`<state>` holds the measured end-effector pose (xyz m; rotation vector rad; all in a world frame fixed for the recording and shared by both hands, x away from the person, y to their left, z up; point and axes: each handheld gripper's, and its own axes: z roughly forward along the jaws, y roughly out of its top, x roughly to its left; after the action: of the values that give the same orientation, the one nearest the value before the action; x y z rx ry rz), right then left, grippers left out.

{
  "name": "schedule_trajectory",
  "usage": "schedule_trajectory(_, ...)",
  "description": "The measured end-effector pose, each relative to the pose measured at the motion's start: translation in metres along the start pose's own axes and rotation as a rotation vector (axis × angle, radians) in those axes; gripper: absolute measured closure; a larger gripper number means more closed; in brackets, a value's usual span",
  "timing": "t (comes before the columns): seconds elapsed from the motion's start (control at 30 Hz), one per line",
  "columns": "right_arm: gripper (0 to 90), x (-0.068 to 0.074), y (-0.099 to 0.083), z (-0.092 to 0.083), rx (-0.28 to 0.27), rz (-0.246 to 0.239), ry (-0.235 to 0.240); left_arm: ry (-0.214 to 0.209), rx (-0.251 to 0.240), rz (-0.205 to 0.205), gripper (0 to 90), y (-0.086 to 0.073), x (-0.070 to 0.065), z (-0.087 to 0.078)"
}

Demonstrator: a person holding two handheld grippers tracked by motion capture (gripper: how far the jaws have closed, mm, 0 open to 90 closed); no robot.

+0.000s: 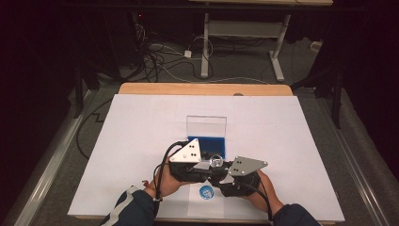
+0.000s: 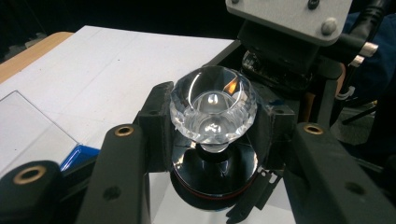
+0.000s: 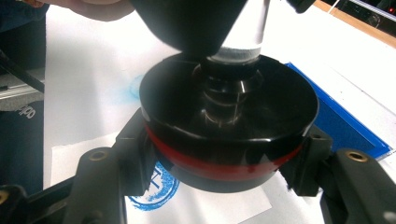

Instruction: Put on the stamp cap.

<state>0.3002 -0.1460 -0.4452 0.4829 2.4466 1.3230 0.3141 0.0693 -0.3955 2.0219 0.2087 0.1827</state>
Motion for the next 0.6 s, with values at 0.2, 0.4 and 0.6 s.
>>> schedule_trajectory(0.2, 38.8, -0.0006, -0.0006, -0.0009, 0.002, 0.002, -0.002, 0.005, -0.007, -0.002, 54.1, -0.0008, 0.0008, -0.0023)
schedule_trajectory(0.4, 38.8, -0.0008, -0.0012, -0.0007, -0.002, 0.006, 0.0, 0.009, -0.001, 0.002, 54.1, -0.0011, 0.0005, -0.0016)
schedule_trajectory(0.6, 38.7, -0.0005, -0.0016, -0.0006, -0.004, 0.011, 0.008, 0.01, 0.008, 0.005, 54.0, -0.003, 0.0008, 0.0006)
